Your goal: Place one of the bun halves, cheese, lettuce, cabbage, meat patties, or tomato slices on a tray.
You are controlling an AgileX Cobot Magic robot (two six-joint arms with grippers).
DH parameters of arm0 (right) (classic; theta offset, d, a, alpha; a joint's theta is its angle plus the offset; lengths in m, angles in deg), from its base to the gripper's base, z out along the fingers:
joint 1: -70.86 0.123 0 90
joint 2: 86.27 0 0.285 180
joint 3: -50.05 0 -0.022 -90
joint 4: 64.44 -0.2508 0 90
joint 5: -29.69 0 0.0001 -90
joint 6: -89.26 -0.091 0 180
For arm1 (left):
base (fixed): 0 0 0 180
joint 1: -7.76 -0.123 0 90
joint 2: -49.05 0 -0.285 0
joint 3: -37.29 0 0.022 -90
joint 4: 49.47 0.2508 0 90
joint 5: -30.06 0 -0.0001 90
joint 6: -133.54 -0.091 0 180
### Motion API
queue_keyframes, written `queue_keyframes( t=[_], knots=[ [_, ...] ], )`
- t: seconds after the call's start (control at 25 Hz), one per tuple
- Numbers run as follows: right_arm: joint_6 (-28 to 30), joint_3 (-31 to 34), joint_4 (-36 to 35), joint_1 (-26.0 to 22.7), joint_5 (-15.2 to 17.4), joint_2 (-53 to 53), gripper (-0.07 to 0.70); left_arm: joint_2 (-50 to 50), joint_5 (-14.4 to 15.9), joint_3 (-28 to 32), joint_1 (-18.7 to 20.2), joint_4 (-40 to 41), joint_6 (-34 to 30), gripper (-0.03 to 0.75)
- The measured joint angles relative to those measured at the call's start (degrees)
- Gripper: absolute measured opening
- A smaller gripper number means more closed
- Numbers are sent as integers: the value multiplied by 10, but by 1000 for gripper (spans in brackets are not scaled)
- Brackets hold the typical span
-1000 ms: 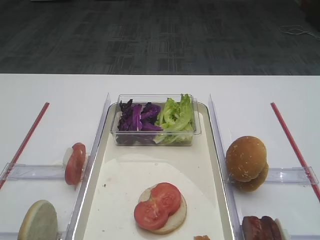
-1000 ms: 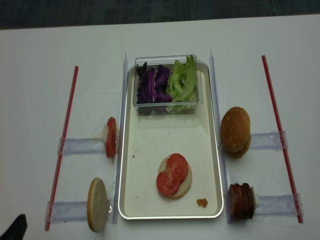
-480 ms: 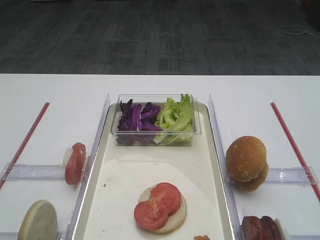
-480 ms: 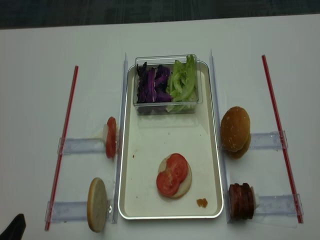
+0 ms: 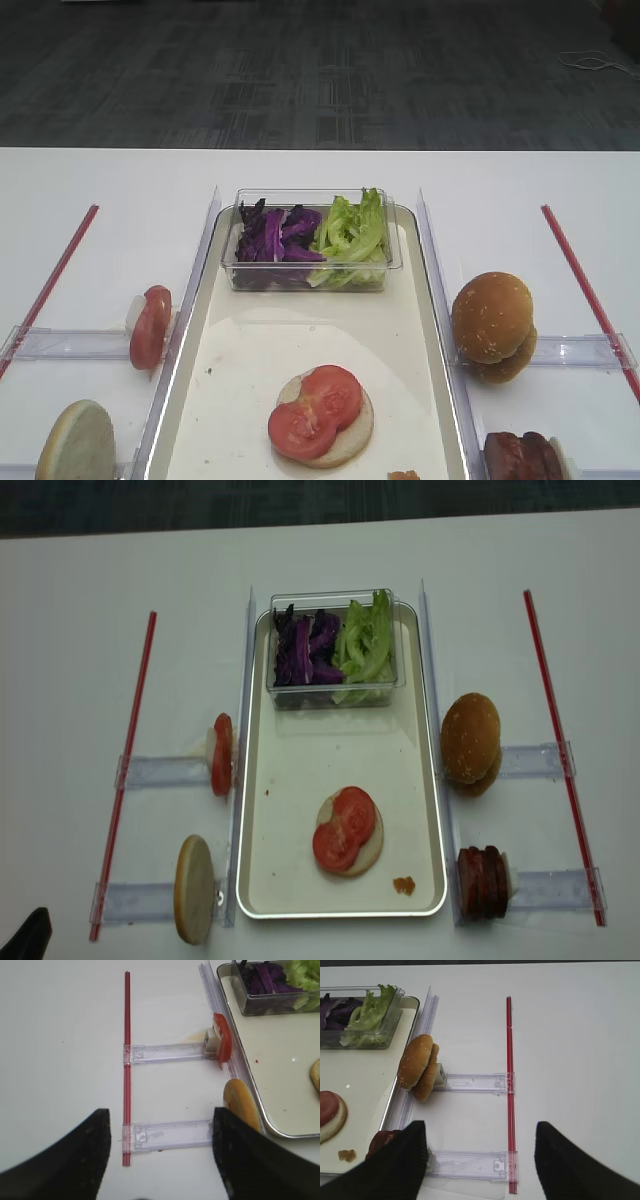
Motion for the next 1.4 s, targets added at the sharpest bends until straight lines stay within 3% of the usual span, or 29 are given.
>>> queue_keyframes(
  t=[1.4],
  knots=[
    [0,0,0,0,0,0,468,0,0,0,0,0,0,452]
  ],
)
